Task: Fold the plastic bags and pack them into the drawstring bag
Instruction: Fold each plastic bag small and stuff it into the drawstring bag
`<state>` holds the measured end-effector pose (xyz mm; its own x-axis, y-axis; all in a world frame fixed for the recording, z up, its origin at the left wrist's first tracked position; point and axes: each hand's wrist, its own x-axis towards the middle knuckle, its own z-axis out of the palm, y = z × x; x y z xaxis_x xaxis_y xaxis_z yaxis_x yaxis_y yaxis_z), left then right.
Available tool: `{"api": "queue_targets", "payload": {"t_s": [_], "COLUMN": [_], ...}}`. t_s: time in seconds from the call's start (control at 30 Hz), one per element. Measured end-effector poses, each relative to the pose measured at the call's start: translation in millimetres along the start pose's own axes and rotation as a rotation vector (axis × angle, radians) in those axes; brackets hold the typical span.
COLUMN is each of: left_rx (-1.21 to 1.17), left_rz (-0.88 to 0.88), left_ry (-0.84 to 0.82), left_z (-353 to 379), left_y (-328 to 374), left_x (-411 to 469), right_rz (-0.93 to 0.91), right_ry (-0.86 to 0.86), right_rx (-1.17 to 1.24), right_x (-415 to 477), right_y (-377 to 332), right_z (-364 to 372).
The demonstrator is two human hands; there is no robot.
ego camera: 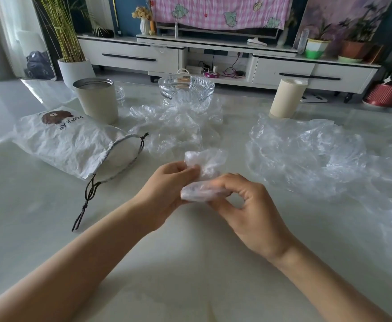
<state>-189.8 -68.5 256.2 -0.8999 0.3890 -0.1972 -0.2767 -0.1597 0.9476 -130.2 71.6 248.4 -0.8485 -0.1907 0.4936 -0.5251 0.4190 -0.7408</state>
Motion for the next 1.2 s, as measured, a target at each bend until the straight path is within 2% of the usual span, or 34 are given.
{"api": "queue_targets", "payload": {"t_s": [0.07,0.13,0.27,0.33,0.43,0.53,0.6,0.67,0.73,0.8,0.9,1.0,1.1,1.2], "left_rx": [0.045,0.076,0.037,0.199,0.374,0.538,0.577,0.565,0.536,0.486,0.398,0.321,0.165,0.041], "left_rz": [0.074,0.098,0.058,0.127,0.260,0.390,0.466,0.496,0.483,0.437,0.376,0.330,0.199,0.090], "left_ry": [-0.022,-0.051,-0.174,-0.181,-0.070,0.112,0.205,0.224,0.203,0.135,0.013,-0.044,-0.107,-0.105], "left_z": [5,8,10,14,21,18,14,11,10,10,13,13,9,7], "left_y": [-1,-2,-1,-5,-12,-15,-11,-8,-5,-4,-3,-2,1,5], "left_x": [-3,-4,-6,-8,-11,-8,-7,-7,-7,-6,-8,-10,-9,-8], "right_rz": [0.143,0.263,0.413,0.419,0.389,0.406,0.448,0.507,0.566,0.624,0.616,0.622,0.695,0.726], "right_ry": [-0.039,0.004,0.082,0.096,0.097,0.074,0.092,0.159,0.208,0.130,0.006,0.132,0.291,0.354], "right_rx": [0.196,0.243,0.036,-0.002,0.094,0.042,-0.038,-0.080,0.075,0.350,0.534,0.644,0.766,0.830], "right_x": [2,3,5,5,4,3,3,4,5,5,4,6,11,13], "right_y": [-3,-2,7,7,2,5,7,9,9,8,2,-1,1,1], "right_z": [-3,-3,-3,-4,-1,1,-3,-8,-13,-16,-11,-9,-16,-22]}}
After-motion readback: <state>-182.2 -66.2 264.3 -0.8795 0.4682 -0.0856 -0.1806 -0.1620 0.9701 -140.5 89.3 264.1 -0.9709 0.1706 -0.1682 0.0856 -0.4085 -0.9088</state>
